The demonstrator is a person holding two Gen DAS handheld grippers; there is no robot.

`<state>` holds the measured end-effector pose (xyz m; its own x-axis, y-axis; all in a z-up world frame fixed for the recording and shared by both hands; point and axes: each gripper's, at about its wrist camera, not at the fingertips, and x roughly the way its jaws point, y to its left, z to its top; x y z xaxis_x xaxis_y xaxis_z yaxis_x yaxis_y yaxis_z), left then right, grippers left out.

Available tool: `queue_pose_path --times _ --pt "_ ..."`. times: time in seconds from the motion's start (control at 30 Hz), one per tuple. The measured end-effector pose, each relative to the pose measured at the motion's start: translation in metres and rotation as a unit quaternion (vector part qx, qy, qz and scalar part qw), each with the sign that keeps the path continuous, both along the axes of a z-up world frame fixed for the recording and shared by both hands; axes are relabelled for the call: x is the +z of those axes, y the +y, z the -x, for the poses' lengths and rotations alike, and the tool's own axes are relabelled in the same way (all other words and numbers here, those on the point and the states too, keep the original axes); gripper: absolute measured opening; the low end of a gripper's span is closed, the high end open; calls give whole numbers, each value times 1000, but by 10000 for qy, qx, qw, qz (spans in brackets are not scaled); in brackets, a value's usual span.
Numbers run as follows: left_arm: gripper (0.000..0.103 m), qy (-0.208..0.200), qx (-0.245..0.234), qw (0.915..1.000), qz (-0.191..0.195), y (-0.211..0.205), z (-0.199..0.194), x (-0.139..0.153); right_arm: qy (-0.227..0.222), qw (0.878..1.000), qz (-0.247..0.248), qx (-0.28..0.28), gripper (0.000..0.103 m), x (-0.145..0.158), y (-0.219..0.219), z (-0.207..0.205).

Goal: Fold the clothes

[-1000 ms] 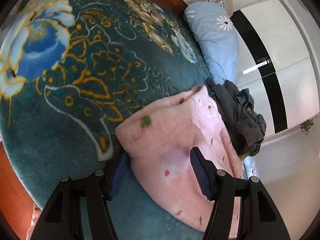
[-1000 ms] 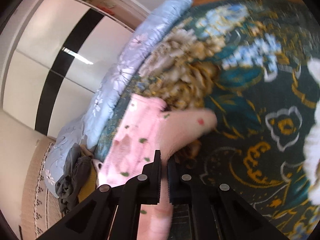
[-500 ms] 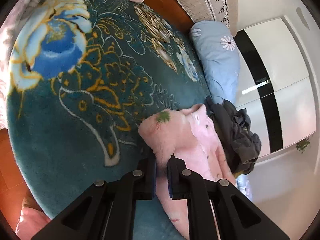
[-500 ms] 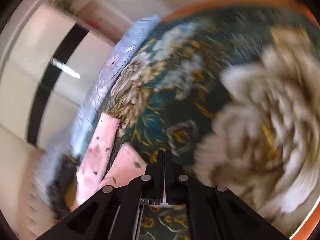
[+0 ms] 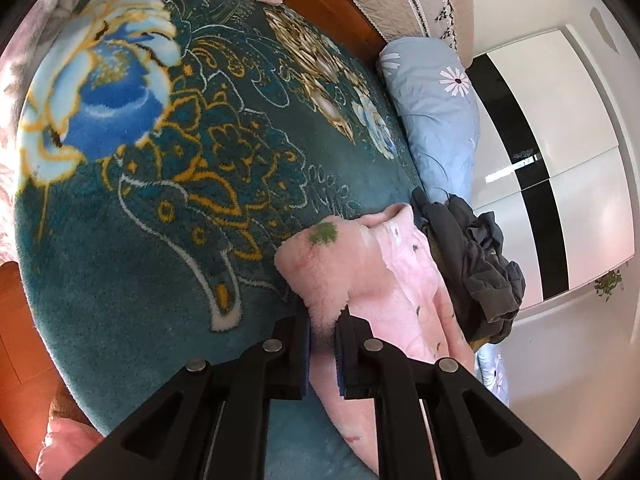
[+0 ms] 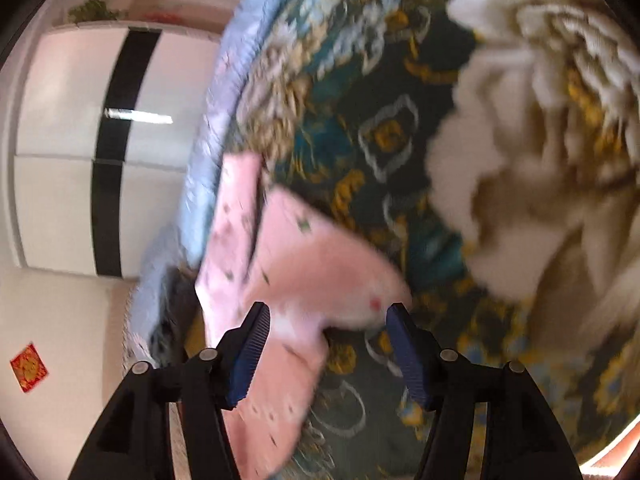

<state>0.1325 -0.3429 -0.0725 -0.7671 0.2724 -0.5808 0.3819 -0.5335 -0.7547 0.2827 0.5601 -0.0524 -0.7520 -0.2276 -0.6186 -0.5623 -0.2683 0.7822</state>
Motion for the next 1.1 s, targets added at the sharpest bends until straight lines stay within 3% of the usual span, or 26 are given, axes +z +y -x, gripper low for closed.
queue_pose_path --times 0.17,0.37,0.43,0.5,0.57,0.63,0.7,0.73,0.8,0.83,0.9,0.93,1.03,1.1 --pt "9 28 -19 10000 24 0 1 0 65 9999 -92 51 64 3 -9 18" --pt "9 85 -23 10000 -25 0 1 0 127 9966 -1 -819 65 -24 5 32" --pt "9 95 -17 9999 -88 -2 0 -2 246 9942 -97 -1045 62 -19 4 32" --pt "9 121 -19 9999 -115 -2 1 -3 217 9926 -408 -1122 46 -10 4 33" --pt "9 155 -15 9999 -65 -1 1 -1 38 9920 -745 -1014 17 1 5 40" --pt "9 223 27 9997 32 2 2 2 -249 9916 -962 -826 8 8 4 50" --pt "7 591 137 9981 119 4 -3 11 -360 9899 -1165 -728 6 22 2 60" --pt "6 1043 202 9943 112 6 -11 22 -222 9892 -1273 -698 5 33 1 60" --pt "7 1901 136 9815 178 10 -25 47 588 9783 -1901 -586 5 78 -5 54" --pt "7 2052 15 9781 340 14 -28 58 1066 9653 -2336 -469 4 102 -10 46" --pt "7 1768 -115 9824 597 18 -25 62 1454 9458 -2890 -289 4 128 -16 29" --pt "7 1427 -119 9880 571 17 -20 53 1355 9455 -2948 -269 4 127 -13 22" --pt "7 218 -10 9998 49 4 -8 9 504 9627 -2603 -548 4 82 11 -4" --pt "7 -117 18 9995 -291 -3 -6 -10 -122 9753 -2016 -895 5 33 27 -25"
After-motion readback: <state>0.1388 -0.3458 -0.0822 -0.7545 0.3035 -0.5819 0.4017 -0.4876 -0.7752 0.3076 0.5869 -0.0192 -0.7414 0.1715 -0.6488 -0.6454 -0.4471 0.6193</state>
